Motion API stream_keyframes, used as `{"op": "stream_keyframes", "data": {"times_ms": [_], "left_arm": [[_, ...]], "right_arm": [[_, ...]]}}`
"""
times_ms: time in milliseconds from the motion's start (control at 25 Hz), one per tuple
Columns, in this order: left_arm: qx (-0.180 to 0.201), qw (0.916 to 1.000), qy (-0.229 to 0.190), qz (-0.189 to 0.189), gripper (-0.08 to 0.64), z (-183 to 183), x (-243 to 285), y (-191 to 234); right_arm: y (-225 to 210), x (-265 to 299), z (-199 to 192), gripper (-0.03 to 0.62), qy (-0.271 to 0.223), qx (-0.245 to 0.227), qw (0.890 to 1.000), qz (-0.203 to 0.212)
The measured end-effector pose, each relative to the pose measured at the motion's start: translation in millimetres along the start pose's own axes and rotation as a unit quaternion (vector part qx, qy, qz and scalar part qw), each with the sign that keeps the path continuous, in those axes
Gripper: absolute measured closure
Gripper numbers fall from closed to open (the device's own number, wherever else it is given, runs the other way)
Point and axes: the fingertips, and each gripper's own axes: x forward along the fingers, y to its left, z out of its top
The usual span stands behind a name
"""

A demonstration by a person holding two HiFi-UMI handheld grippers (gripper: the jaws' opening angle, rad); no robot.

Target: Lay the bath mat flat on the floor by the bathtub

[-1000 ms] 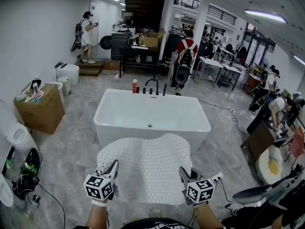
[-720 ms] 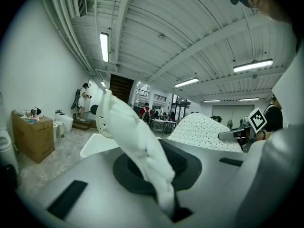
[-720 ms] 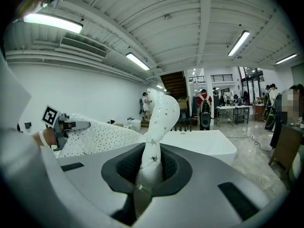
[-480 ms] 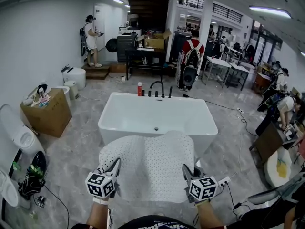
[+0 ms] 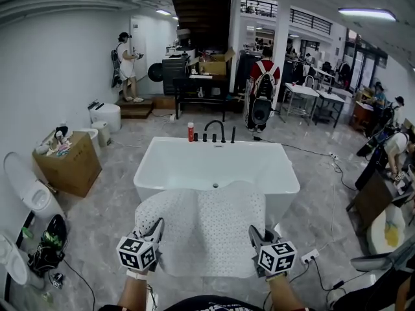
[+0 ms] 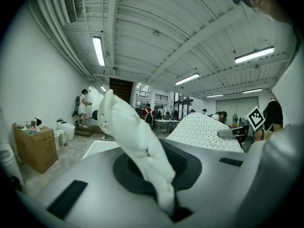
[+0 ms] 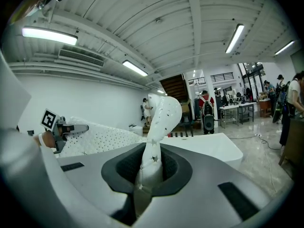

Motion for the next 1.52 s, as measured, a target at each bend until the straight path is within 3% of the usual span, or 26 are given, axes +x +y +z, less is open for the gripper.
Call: {"op": "stream_keyframes", "data": {"times_ms": [360,1000,1280,1520], "left_arm": [[0.005,0.9999,-0.006,0.010,0.537,5.9,23.6,-12.5],[-0.004,0.9999,-0.009,-0.009,0.537,0.2,-23.6,28.4],[-0.006,0.9993,-0.014,-0.035,0.537,-5.4,-30.1,34.4],[-0.001,0.9992,-0.014,-0.036,0.537,-5.5,-18.3,35.7]], "right_arm": [[-36.2,4.5,0.8,0.546,-0.001,0.006,1.000,-0.004],[20.8,-8.3,0.8,0.546,0.004,-0.008,0.999,-0.043],[30.0,-17.6,-10.5,0.546,0.003,-0.007,0.998,-0.066],[17.3,-12.5,-13.2,0.546,-0.001,0.001,0.997,-0.074]]}}
